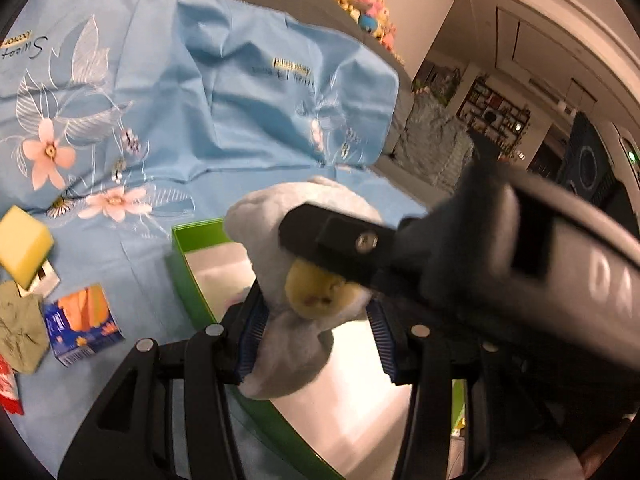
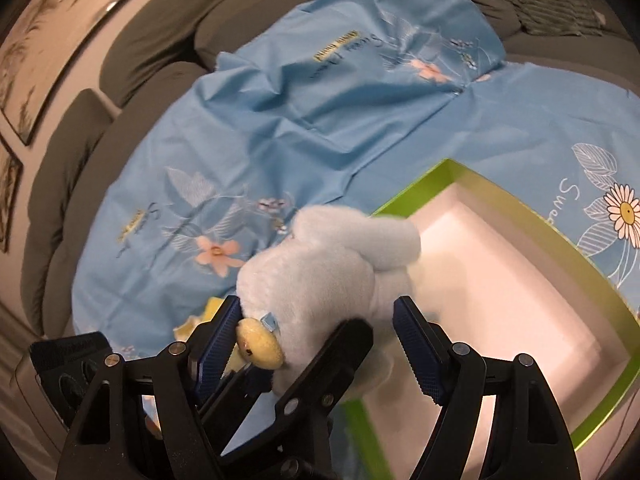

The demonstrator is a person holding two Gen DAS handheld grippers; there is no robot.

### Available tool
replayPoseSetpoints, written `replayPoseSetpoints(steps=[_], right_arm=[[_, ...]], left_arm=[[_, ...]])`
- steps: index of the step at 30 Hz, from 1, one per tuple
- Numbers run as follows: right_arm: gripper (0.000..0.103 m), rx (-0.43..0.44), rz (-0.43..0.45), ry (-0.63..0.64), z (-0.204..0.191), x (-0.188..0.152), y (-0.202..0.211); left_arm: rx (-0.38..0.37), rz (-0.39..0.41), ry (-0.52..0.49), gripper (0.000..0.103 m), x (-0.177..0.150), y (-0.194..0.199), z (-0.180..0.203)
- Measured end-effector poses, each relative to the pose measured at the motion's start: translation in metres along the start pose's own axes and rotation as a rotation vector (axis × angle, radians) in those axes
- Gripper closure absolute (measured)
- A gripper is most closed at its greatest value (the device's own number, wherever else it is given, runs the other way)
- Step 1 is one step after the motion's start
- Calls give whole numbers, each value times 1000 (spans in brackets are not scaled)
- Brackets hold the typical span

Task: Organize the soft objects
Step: 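Carry the elephant with the left tool and drop it into the green box, then move the left tool back toward the round orange fuzzy pad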

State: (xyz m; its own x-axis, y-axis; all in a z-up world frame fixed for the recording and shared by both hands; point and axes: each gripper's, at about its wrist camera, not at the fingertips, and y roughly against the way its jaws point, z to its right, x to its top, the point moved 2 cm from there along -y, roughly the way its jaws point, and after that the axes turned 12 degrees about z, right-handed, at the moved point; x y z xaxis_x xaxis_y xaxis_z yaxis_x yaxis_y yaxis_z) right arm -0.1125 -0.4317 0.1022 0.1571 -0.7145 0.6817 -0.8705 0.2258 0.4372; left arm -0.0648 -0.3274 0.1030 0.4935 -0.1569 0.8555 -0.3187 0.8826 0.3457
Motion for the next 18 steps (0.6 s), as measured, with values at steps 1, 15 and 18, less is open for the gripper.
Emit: replayPoseSetpoints(steps=[1,15,18], right_arm=[[24,0,-11,-27,9,1,-4],[18,-194,34,-114,46,3,-2],[17,-237,21,-118,46,-2,-9]], left_arm=[[12,-15,-6,55,-3,-3,2],[196,-3,-99,29,-4,25,2],[267,1,-83,27,0,44,-10]])
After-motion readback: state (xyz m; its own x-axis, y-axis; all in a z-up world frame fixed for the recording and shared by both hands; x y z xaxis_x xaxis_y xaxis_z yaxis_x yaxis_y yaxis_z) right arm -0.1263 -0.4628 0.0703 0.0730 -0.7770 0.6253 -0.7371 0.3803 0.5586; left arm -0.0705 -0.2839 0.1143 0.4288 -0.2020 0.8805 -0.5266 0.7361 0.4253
